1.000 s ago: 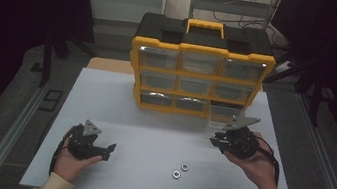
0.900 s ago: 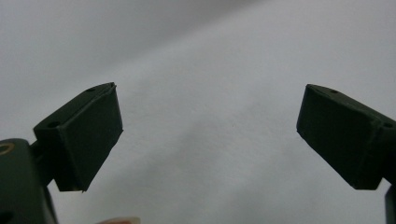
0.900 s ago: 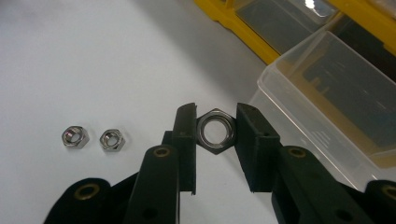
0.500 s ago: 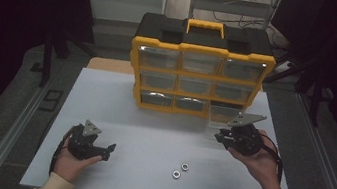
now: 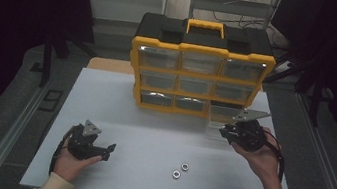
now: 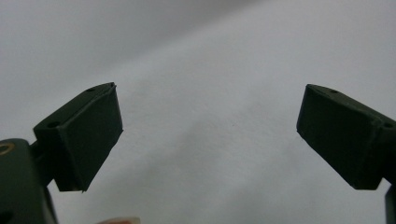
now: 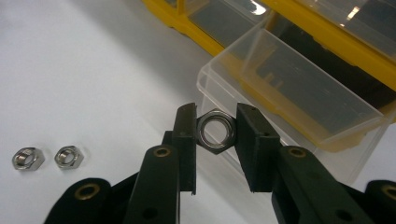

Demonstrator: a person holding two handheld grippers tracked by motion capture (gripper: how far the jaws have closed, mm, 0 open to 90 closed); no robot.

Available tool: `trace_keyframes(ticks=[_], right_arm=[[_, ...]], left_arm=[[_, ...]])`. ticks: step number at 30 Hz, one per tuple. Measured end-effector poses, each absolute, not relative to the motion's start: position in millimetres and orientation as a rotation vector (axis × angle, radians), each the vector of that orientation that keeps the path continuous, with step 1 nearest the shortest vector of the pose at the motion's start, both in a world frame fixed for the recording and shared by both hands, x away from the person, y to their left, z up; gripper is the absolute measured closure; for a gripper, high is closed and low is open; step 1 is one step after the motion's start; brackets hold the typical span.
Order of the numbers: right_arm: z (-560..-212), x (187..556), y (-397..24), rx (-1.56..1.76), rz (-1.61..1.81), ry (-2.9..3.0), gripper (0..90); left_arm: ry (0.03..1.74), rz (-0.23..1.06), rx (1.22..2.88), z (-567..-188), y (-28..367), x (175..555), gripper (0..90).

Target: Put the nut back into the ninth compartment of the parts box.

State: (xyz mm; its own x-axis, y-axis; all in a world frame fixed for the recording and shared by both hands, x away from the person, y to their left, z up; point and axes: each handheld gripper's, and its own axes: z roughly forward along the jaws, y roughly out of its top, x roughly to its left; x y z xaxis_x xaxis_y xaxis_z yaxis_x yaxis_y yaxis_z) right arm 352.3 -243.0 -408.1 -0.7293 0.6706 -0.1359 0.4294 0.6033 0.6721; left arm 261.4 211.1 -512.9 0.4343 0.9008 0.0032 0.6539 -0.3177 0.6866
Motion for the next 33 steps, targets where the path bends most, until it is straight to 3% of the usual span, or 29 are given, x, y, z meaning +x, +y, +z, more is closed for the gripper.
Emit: trace_keyframes(ticks=[33], right_arm=[[-411,379,-254,1.025,0.853,2.327,70.2]], left_arm=[[1.305,0.520,2.076,-512,212,261,7.3]])
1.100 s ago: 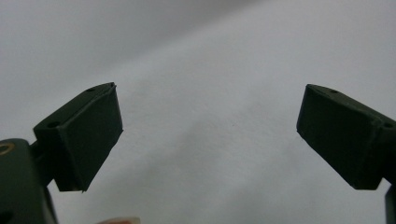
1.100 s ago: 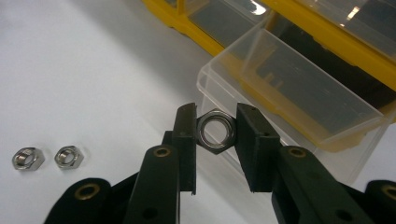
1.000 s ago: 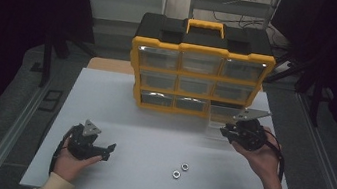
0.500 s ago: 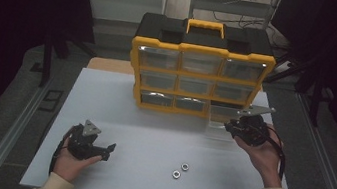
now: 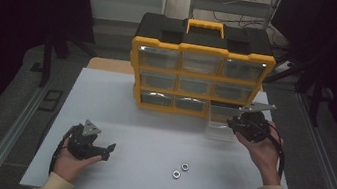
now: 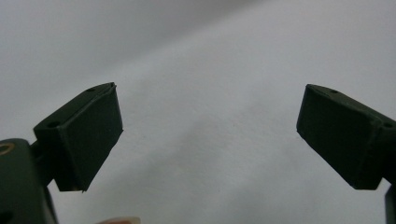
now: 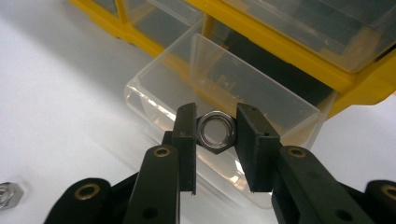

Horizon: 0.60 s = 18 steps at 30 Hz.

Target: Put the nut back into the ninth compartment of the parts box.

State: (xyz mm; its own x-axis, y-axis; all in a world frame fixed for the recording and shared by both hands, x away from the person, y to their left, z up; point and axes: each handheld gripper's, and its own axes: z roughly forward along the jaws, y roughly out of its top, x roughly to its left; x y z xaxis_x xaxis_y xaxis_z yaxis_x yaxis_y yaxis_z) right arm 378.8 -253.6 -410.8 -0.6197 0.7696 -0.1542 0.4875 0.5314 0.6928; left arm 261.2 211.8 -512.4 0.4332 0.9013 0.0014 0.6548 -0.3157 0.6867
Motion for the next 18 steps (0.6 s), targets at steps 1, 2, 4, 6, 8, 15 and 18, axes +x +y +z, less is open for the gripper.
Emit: trace_keyframes(ticks=[1,2,4,6,8,15,18], right_arm=[[-411,380,-254,1.027,0.851,2.325,70.2],[-411,381,-254,1.030,0.849,2.322,70.2],[-412,382,-254,1.035,0.845,2.314,70.2],[-412,384,-255,1.041,0.842,2.306,70.2],[-412,386,-257,1.048,0.844,2.298,70.2],[-414,393,-259,1.064,0.826,2.270,70.2],[-415,396,-259,1.076,0.803,2.255,70.2]], left_arm=[[1.305,0.520,2.075,-512,212,261,7.3],[1.305,0.520,2.075,-512,212,261,7.3],[1.304,0.521,2.076,-512,212,261,7.3],[1.305,0.519,2.076,-513,212,261,7.3],[1.306,0.519,2.076,-513,212,261,7.3],[1.307,0.519,2.074,-513,212,261,7.3],[1.307,0.518,2.076,-513,212,261,7.3]])
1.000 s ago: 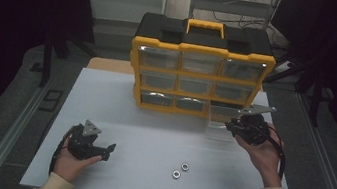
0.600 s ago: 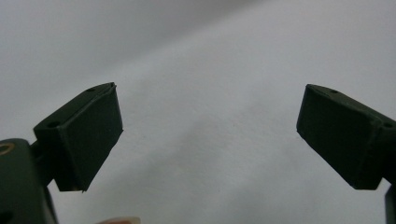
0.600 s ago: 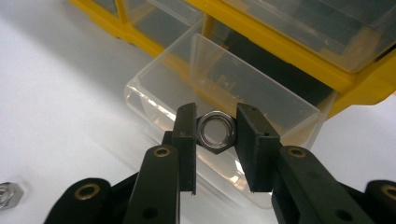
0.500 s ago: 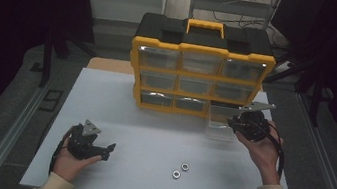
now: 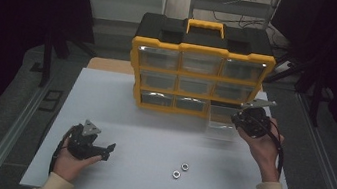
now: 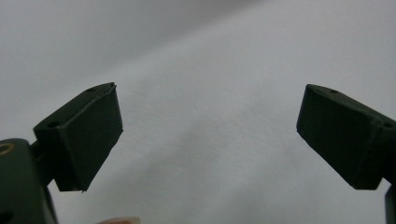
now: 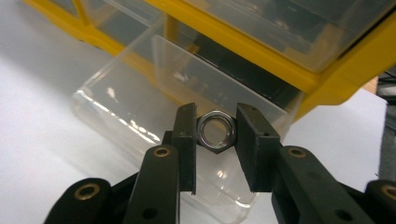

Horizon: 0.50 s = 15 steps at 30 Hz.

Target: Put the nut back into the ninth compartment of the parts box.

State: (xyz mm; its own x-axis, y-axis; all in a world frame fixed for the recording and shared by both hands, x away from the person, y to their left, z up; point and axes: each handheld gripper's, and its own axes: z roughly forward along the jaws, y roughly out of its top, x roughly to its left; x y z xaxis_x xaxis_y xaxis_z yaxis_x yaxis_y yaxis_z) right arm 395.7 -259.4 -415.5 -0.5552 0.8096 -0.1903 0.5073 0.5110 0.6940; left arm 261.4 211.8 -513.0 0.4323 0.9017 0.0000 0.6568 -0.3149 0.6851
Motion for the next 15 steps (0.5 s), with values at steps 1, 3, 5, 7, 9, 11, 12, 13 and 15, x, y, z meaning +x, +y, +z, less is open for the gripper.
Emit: trace_keyframes(ticks=[1,3,5,7,9,11,12,13,15], right_arm=[[-416,397,-260,1.083,0.798,2.251,70.2],[-417,398,-261,1.093,0.797,2.242,70.2],[-417,400,-262,1.098,0.801,2.234,70.2],[-417,402,-262,1.103,0.800,2.227,70.2],[-418,403,-262,1.103,0.802,2.223,70.1],[-419,404,-262,1.106,0.794,2.219,70.1],[-420,405,-262,1.108,0.794,2.221,70.1],[-420,406,-262,1.110,0.795,2.223,70.1],[-422,407,-262,1.110,0.791,2.224,70.0]], left_arm=[[1.307,0.518,2.076,-513,212,261,7.3],[1.307,0.517,2.076,-513,212,262,7.3],[1.308,0.517,2.076,-513,212,262,7.3],[1.308,0.517,2.077,-513,212,262,7.3],[1.307,0.517,2.077,-513,212,262,7.3],[1.308,0.517,2.078,-513,212,262,7.3],[1.308,0.517,2.078,-513,212,262,7.3],[1.308,0.517,2.078,-514,212,262,7.4],[1.308,0.517,2.079,-514,212,262,7.4]])
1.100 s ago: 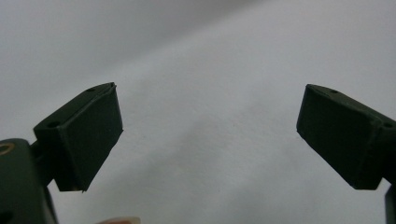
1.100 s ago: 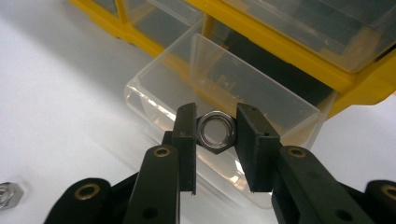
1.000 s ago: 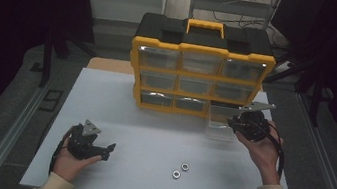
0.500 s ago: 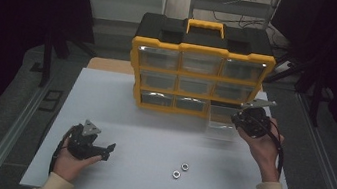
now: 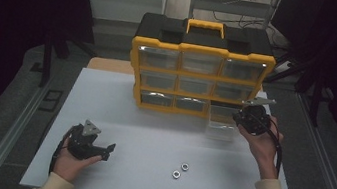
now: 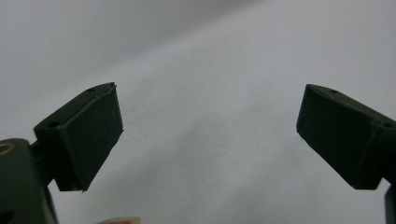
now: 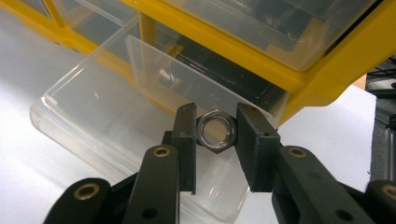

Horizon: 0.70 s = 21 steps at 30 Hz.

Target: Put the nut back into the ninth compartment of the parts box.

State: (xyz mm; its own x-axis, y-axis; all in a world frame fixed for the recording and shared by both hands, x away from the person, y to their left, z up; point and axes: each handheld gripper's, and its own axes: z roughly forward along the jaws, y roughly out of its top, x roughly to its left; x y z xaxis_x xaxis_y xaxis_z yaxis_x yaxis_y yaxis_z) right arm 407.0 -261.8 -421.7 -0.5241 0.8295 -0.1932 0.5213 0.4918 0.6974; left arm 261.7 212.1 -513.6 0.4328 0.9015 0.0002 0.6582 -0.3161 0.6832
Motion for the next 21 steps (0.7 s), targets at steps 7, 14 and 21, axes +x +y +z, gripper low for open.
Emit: trace_keyframes(ticks=[7,14,21], right_arm=[[-425.0,409.4,-261.2,1.115,0.770,2.204,65.0],[-423.5,409.6,-262.8,1.187,0.847,2.200,31.2],[-418.3,404.5,-264.4,1.215,0.971,2.234,23.1]], left_arm=[[1.304,0.518,2.079,-513.5,212.1,261.5,7.5],[1.301,0.519,2.078,-512.6,212.5,260.9,7.5],[1.301,0.518,2.079,-512.6,212.3,261.1,7.5]])
